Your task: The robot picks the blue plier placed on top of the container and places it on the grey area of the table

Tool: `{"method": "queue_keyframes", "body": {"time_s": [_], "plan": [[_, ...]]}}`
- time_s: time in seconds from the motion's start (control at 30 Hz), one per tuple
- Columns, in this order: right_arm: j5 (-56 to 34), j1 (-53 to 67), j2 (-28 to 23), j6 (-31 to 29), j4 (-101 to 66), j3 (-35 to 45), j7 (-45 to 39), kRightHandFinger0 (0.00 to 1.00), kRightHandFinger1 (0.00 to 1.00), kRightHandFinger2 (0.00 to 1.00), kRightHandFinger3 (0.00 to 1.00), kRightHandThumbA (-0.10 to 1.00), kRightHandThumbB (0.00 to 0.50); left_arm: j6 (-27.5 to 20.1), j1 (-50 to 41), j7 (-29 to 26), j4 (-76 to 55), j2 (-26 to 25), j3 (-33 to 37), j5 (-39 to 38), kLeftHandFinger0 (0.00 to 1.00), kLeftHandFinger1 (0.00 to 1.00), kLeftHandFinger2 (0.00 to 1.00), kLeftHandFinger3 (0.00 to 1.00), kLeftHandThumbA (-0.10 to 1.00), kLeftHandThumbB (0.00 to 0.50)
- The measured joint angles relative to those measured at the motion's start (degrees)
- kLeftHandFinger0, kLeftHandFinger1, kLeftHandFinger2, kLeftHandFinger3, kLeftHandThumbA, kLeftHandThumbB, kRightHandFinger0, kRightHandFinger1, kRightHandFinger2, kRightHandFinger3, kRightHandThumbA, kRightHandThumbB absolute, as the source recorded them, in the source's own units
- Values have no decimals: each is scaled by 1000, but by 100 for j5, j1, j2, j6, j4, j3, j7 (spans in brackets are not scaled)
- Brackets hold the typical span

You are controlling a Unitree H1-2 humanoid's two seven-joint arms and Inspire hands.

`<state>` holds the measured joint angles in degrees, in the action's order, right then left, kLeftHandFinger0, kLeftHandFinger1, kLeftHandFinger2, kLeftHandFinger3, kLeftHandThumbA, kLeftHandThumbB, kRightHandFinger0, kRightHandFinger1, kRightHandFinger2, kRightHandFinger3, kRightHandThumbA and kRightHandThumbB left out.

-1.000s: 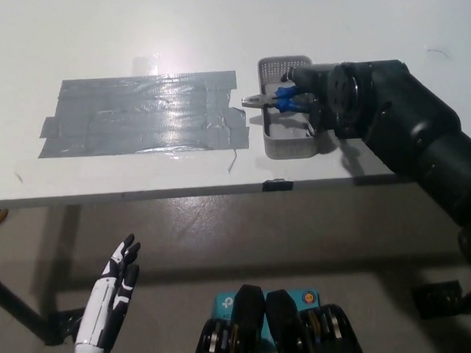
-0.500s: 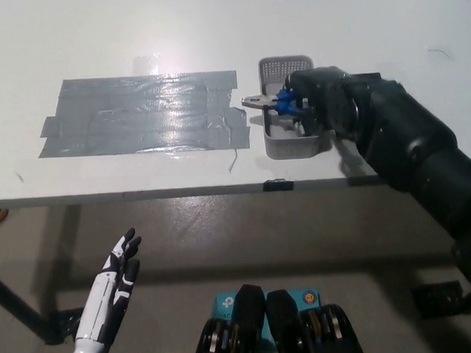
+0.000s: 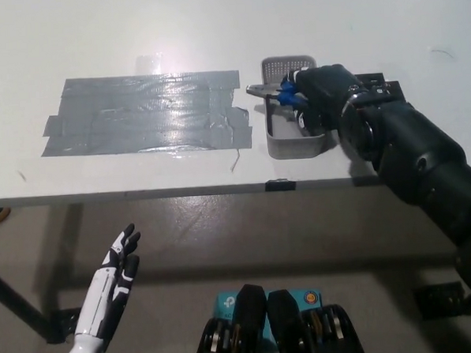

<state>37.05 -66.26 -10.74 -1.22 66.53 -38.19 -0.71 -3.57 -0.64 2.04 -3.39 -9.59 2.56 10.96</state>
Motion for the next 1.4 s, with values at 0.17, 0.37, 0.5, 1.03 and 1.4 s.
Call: {"method": "queue_keyframes", "body": {"time_s": [0.17,0.37,0.5,1.03,1.4], "plan": [[22,-3,-52,-213,4,112,355,75,427,694,579,-82,112,0,43,2,0,-28,1,0,1000,1000,1000,1000,1000,116],[52,-118,-54,-294,-40,285,544,37,421,728,344,-100,115,-2,43,3,1,-35,3,-2,1000,1000,1000,1000,1000,118],[71,-224,-83,-295,-118,412,566,61,467,745,358,-94,160,-3,44,2,2,-35,9,-2,1000,1000,1000,1000,1000,114],[136,-584,302,-413,-92,626,797,61,472,774,640,-100,158,-6,55,36,1,-35,10,-29,1000,1000,1000,1000,1000,100],[93,-846,1300,-402,532,753,961,96,424,726,738,-100,160,-3,59,38,-2,-35,11,-26,1000,1000,1000,1000,1000,103]]}}
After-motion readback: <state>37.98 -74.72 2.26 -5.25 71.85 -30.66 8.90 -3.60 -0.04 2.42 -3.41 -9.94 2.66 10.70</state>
